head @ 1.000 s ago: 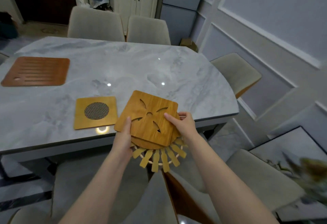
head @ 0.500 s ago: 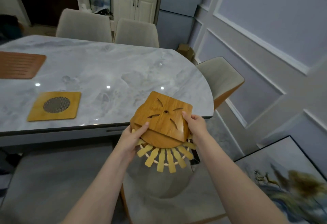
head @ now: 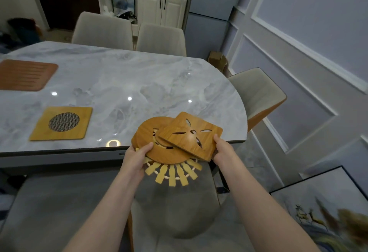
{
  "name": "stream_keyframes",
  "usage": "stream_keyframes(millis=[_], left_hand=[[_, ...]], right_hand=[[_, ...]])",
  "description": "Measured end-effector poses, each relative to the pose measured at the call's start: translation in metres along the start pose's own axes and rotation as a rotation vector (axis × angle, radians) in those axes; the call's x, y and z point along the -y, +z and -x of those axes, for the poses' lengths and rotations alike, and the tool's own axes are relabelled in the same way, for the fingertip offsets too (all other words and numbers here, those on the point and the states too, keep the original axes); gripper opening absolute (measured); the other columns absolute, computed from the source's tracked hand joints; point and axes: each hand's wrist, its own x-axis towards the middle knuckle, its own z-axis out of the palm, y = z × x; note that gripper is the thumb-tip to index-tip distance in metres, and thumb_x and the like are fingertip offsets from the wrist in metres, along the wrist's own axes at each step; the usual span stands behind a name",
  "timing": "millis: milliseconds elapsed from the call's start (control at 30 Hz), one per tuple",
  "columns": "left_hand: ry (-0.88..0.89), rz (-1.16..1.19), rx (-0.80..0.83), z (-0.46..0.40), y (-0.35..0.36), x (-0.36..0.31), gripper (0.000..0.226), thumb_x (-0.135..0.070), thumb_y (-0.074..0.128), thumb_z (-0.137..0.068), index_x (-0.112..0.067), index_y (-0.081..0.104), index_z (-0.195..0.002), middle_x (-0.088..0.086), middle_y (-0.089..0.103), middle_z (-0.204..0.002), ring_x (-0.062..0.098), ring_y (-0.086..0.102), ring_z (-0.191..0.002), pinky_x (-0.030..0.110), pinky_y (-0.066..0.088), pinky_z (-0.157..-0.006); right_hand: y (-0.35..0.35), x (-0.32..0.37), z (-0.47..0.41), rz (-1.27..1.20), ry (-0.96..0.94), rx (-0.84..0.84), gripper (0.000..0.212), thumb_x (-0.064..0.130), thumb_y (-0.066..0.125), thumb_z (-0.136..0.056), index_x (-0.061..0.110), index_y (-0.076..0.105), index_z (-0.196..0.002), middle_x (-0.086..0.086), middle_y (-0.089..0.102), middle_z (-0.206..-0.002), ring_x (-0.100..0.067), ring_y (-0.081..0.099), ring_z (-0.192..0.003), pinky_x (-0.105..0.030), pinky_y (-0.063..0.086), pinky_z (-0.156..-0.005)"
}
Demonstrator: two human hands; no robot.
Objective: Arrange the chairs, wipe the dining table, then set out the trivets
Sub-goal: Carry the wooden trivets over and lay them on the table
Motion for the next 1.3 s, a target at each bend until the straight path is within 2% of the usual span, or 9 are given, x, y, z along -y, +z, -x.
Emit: stream_keyframes(millis=[400,633,800,900,967,1000,1100,1200,1300], left_hand=[[0.117,0.146,-0.216,-0.076,-0.009,-0.043,0.046,-0.013,0.060,-0.092,-0.013,0.047,-0.136,0.010,0.059,-0.127,0.026,0.060,-0.107,0.037,0.052,-0.077],[0.197,0.265,-0.321,-0.120,0.016,-0.060,0.044,-0.011,0.058,-0.092,-0.017,0.048,-0.135,0.006,0.061,-0.123,0.019,0.062,-0.099,0.028,0.052,-0.065],[0.206,0.294,-0.367,-0.142,0.017,-0.061,0.046,-0.012,0.060,-0.092,-0.017,0.047,-0.136,0.006,0.061,-0.123,0.019,0.062,-0.099,0.030,0.054,-0.068],[0.205,0.291,-0.394,-0.150,0.009,-0.056,0.045,-0.012,0.060,-0.091,-0.016,0.048,-0.135,0.006,0.062,-0.123,0.019,0.063,-0.099,0.031,0.054,-0.071],[0.195,0.295,-0.411,-0.152,0.005,-0.053,0.045,-0.012,0.060,-0.091,-0.016,0.048,-0.135,0.006,0.062,-0.123,0.018,0.063,-0.098,0.030,0.054,-0.070],[0.185,0.299,-0.414,-0.152,0.004,-0.051,0.045,-0.012,0.060,-0.091,-0.016,0.048,-0.135,0.006,0.062,-0.123,0.018,0.063,-0.098,0.029,0.054,-0.069],[0.157,0.311,-0.408,-0.154,0.004,-0.047,0.046,-0.013,0.059,-0.092,-0.017,0.047,-0.135,0.005,0.061,-0.123,0.018,0.063,-0.100,0.028,0.054,-0.069],[0.158,0.309,-0.410,-0.155,0.008,-0.044,0.045,-0.014,0.059,-0.092,-0.017,0.047,-0.135,0.005,0.061,-0.122,0.018,0.063,-0.097,0.029,0.053,-0.069],[0.158,0.287,-0.404,-0.157,0.012,-0.041,0.046,-0.015,0.059,-0.092,-0.017,0.046,-0.137,0.004,0.060,-0.120,0.017,0.062,-0.096,0.028,0.053,-0.069]], right_hand=[[0.047,-0.010,-0.075,-0.235,-0.047,0.053,0.039,0.002,0.040,-0.101,0.001,0.037,-0.140,-0.019,0.046,-0.140,-0.034,0.046,-0.129,-0.046,0.039,-0.106],[0.082,-0.035,-0.130,-0.112,0.015,0.093,0.040,0.005,0.045,-0.100,0.003,0.041,-0.140,-0.016,0.050,-0.138,-0.032,0.050,-0.126,-0.043,0.043,-0.103],[0.107,-0.049,-0.146,-0.117,0.098,0.151,0.039,0.007,0.046,-0.099,0.004,0.043,-0.138,-0.018,0.051,-0.136,-0.033,0.051,-0.124,-0.041,0.047,-0.095],[0.107,-0.044,-0.150,0.114,0.203,0.170,0.024,0.011,0.045,-0.101,-0.002,0.049,-0.121,-0.021,0.059,-0.115,-0.035,0.060,-0.110,-0.032,0.057,-0.071],[0.093,-0.037,-0.152,0.455,0.132,0.180,0.016,0.014,0.047,-0.100,0.002,0.056,-0.096,-0.015,0.065,-0.083,-0.027,0.067,-0.074,-0.026,0.053,-0.045],[0.084,-0.035,-0.156,0.622,0.011,0.143,0.020,0.014,0.050,-0.097,0.005,0.058,-0.082,-0.011,0.063,-0.069,-0.021,0.062,-0.058,-0.025,0.048,-0.040],[0.070,-0.031,-0.162,1.062,-0.517,0.033,0.033,0.019,0.050,-0.095,0.012,0.055,-0.063,-0.002,0.057,-0.062,-0.015,0.052,-0.056,-0.026,0.043,-0.052],[0.078,-0.036,-0.160,1.235,-0.866,0.176,0.015,0.025,0.055,-0.095,0.014,0.064,-0.100,-0.001,0.065,-0.099,-0.018,0.059,-0.093,-0.030,0.050,-0.079],[0.079,-0.051,-0.172,1.572,-0.946,0.417,0.051,0.033,0.054,-0.095,0.025,0.041,-0.144,0.000,0.037,-0.150,-0.024,0.026,-0.141,-0.040,0.021,-0.116]])
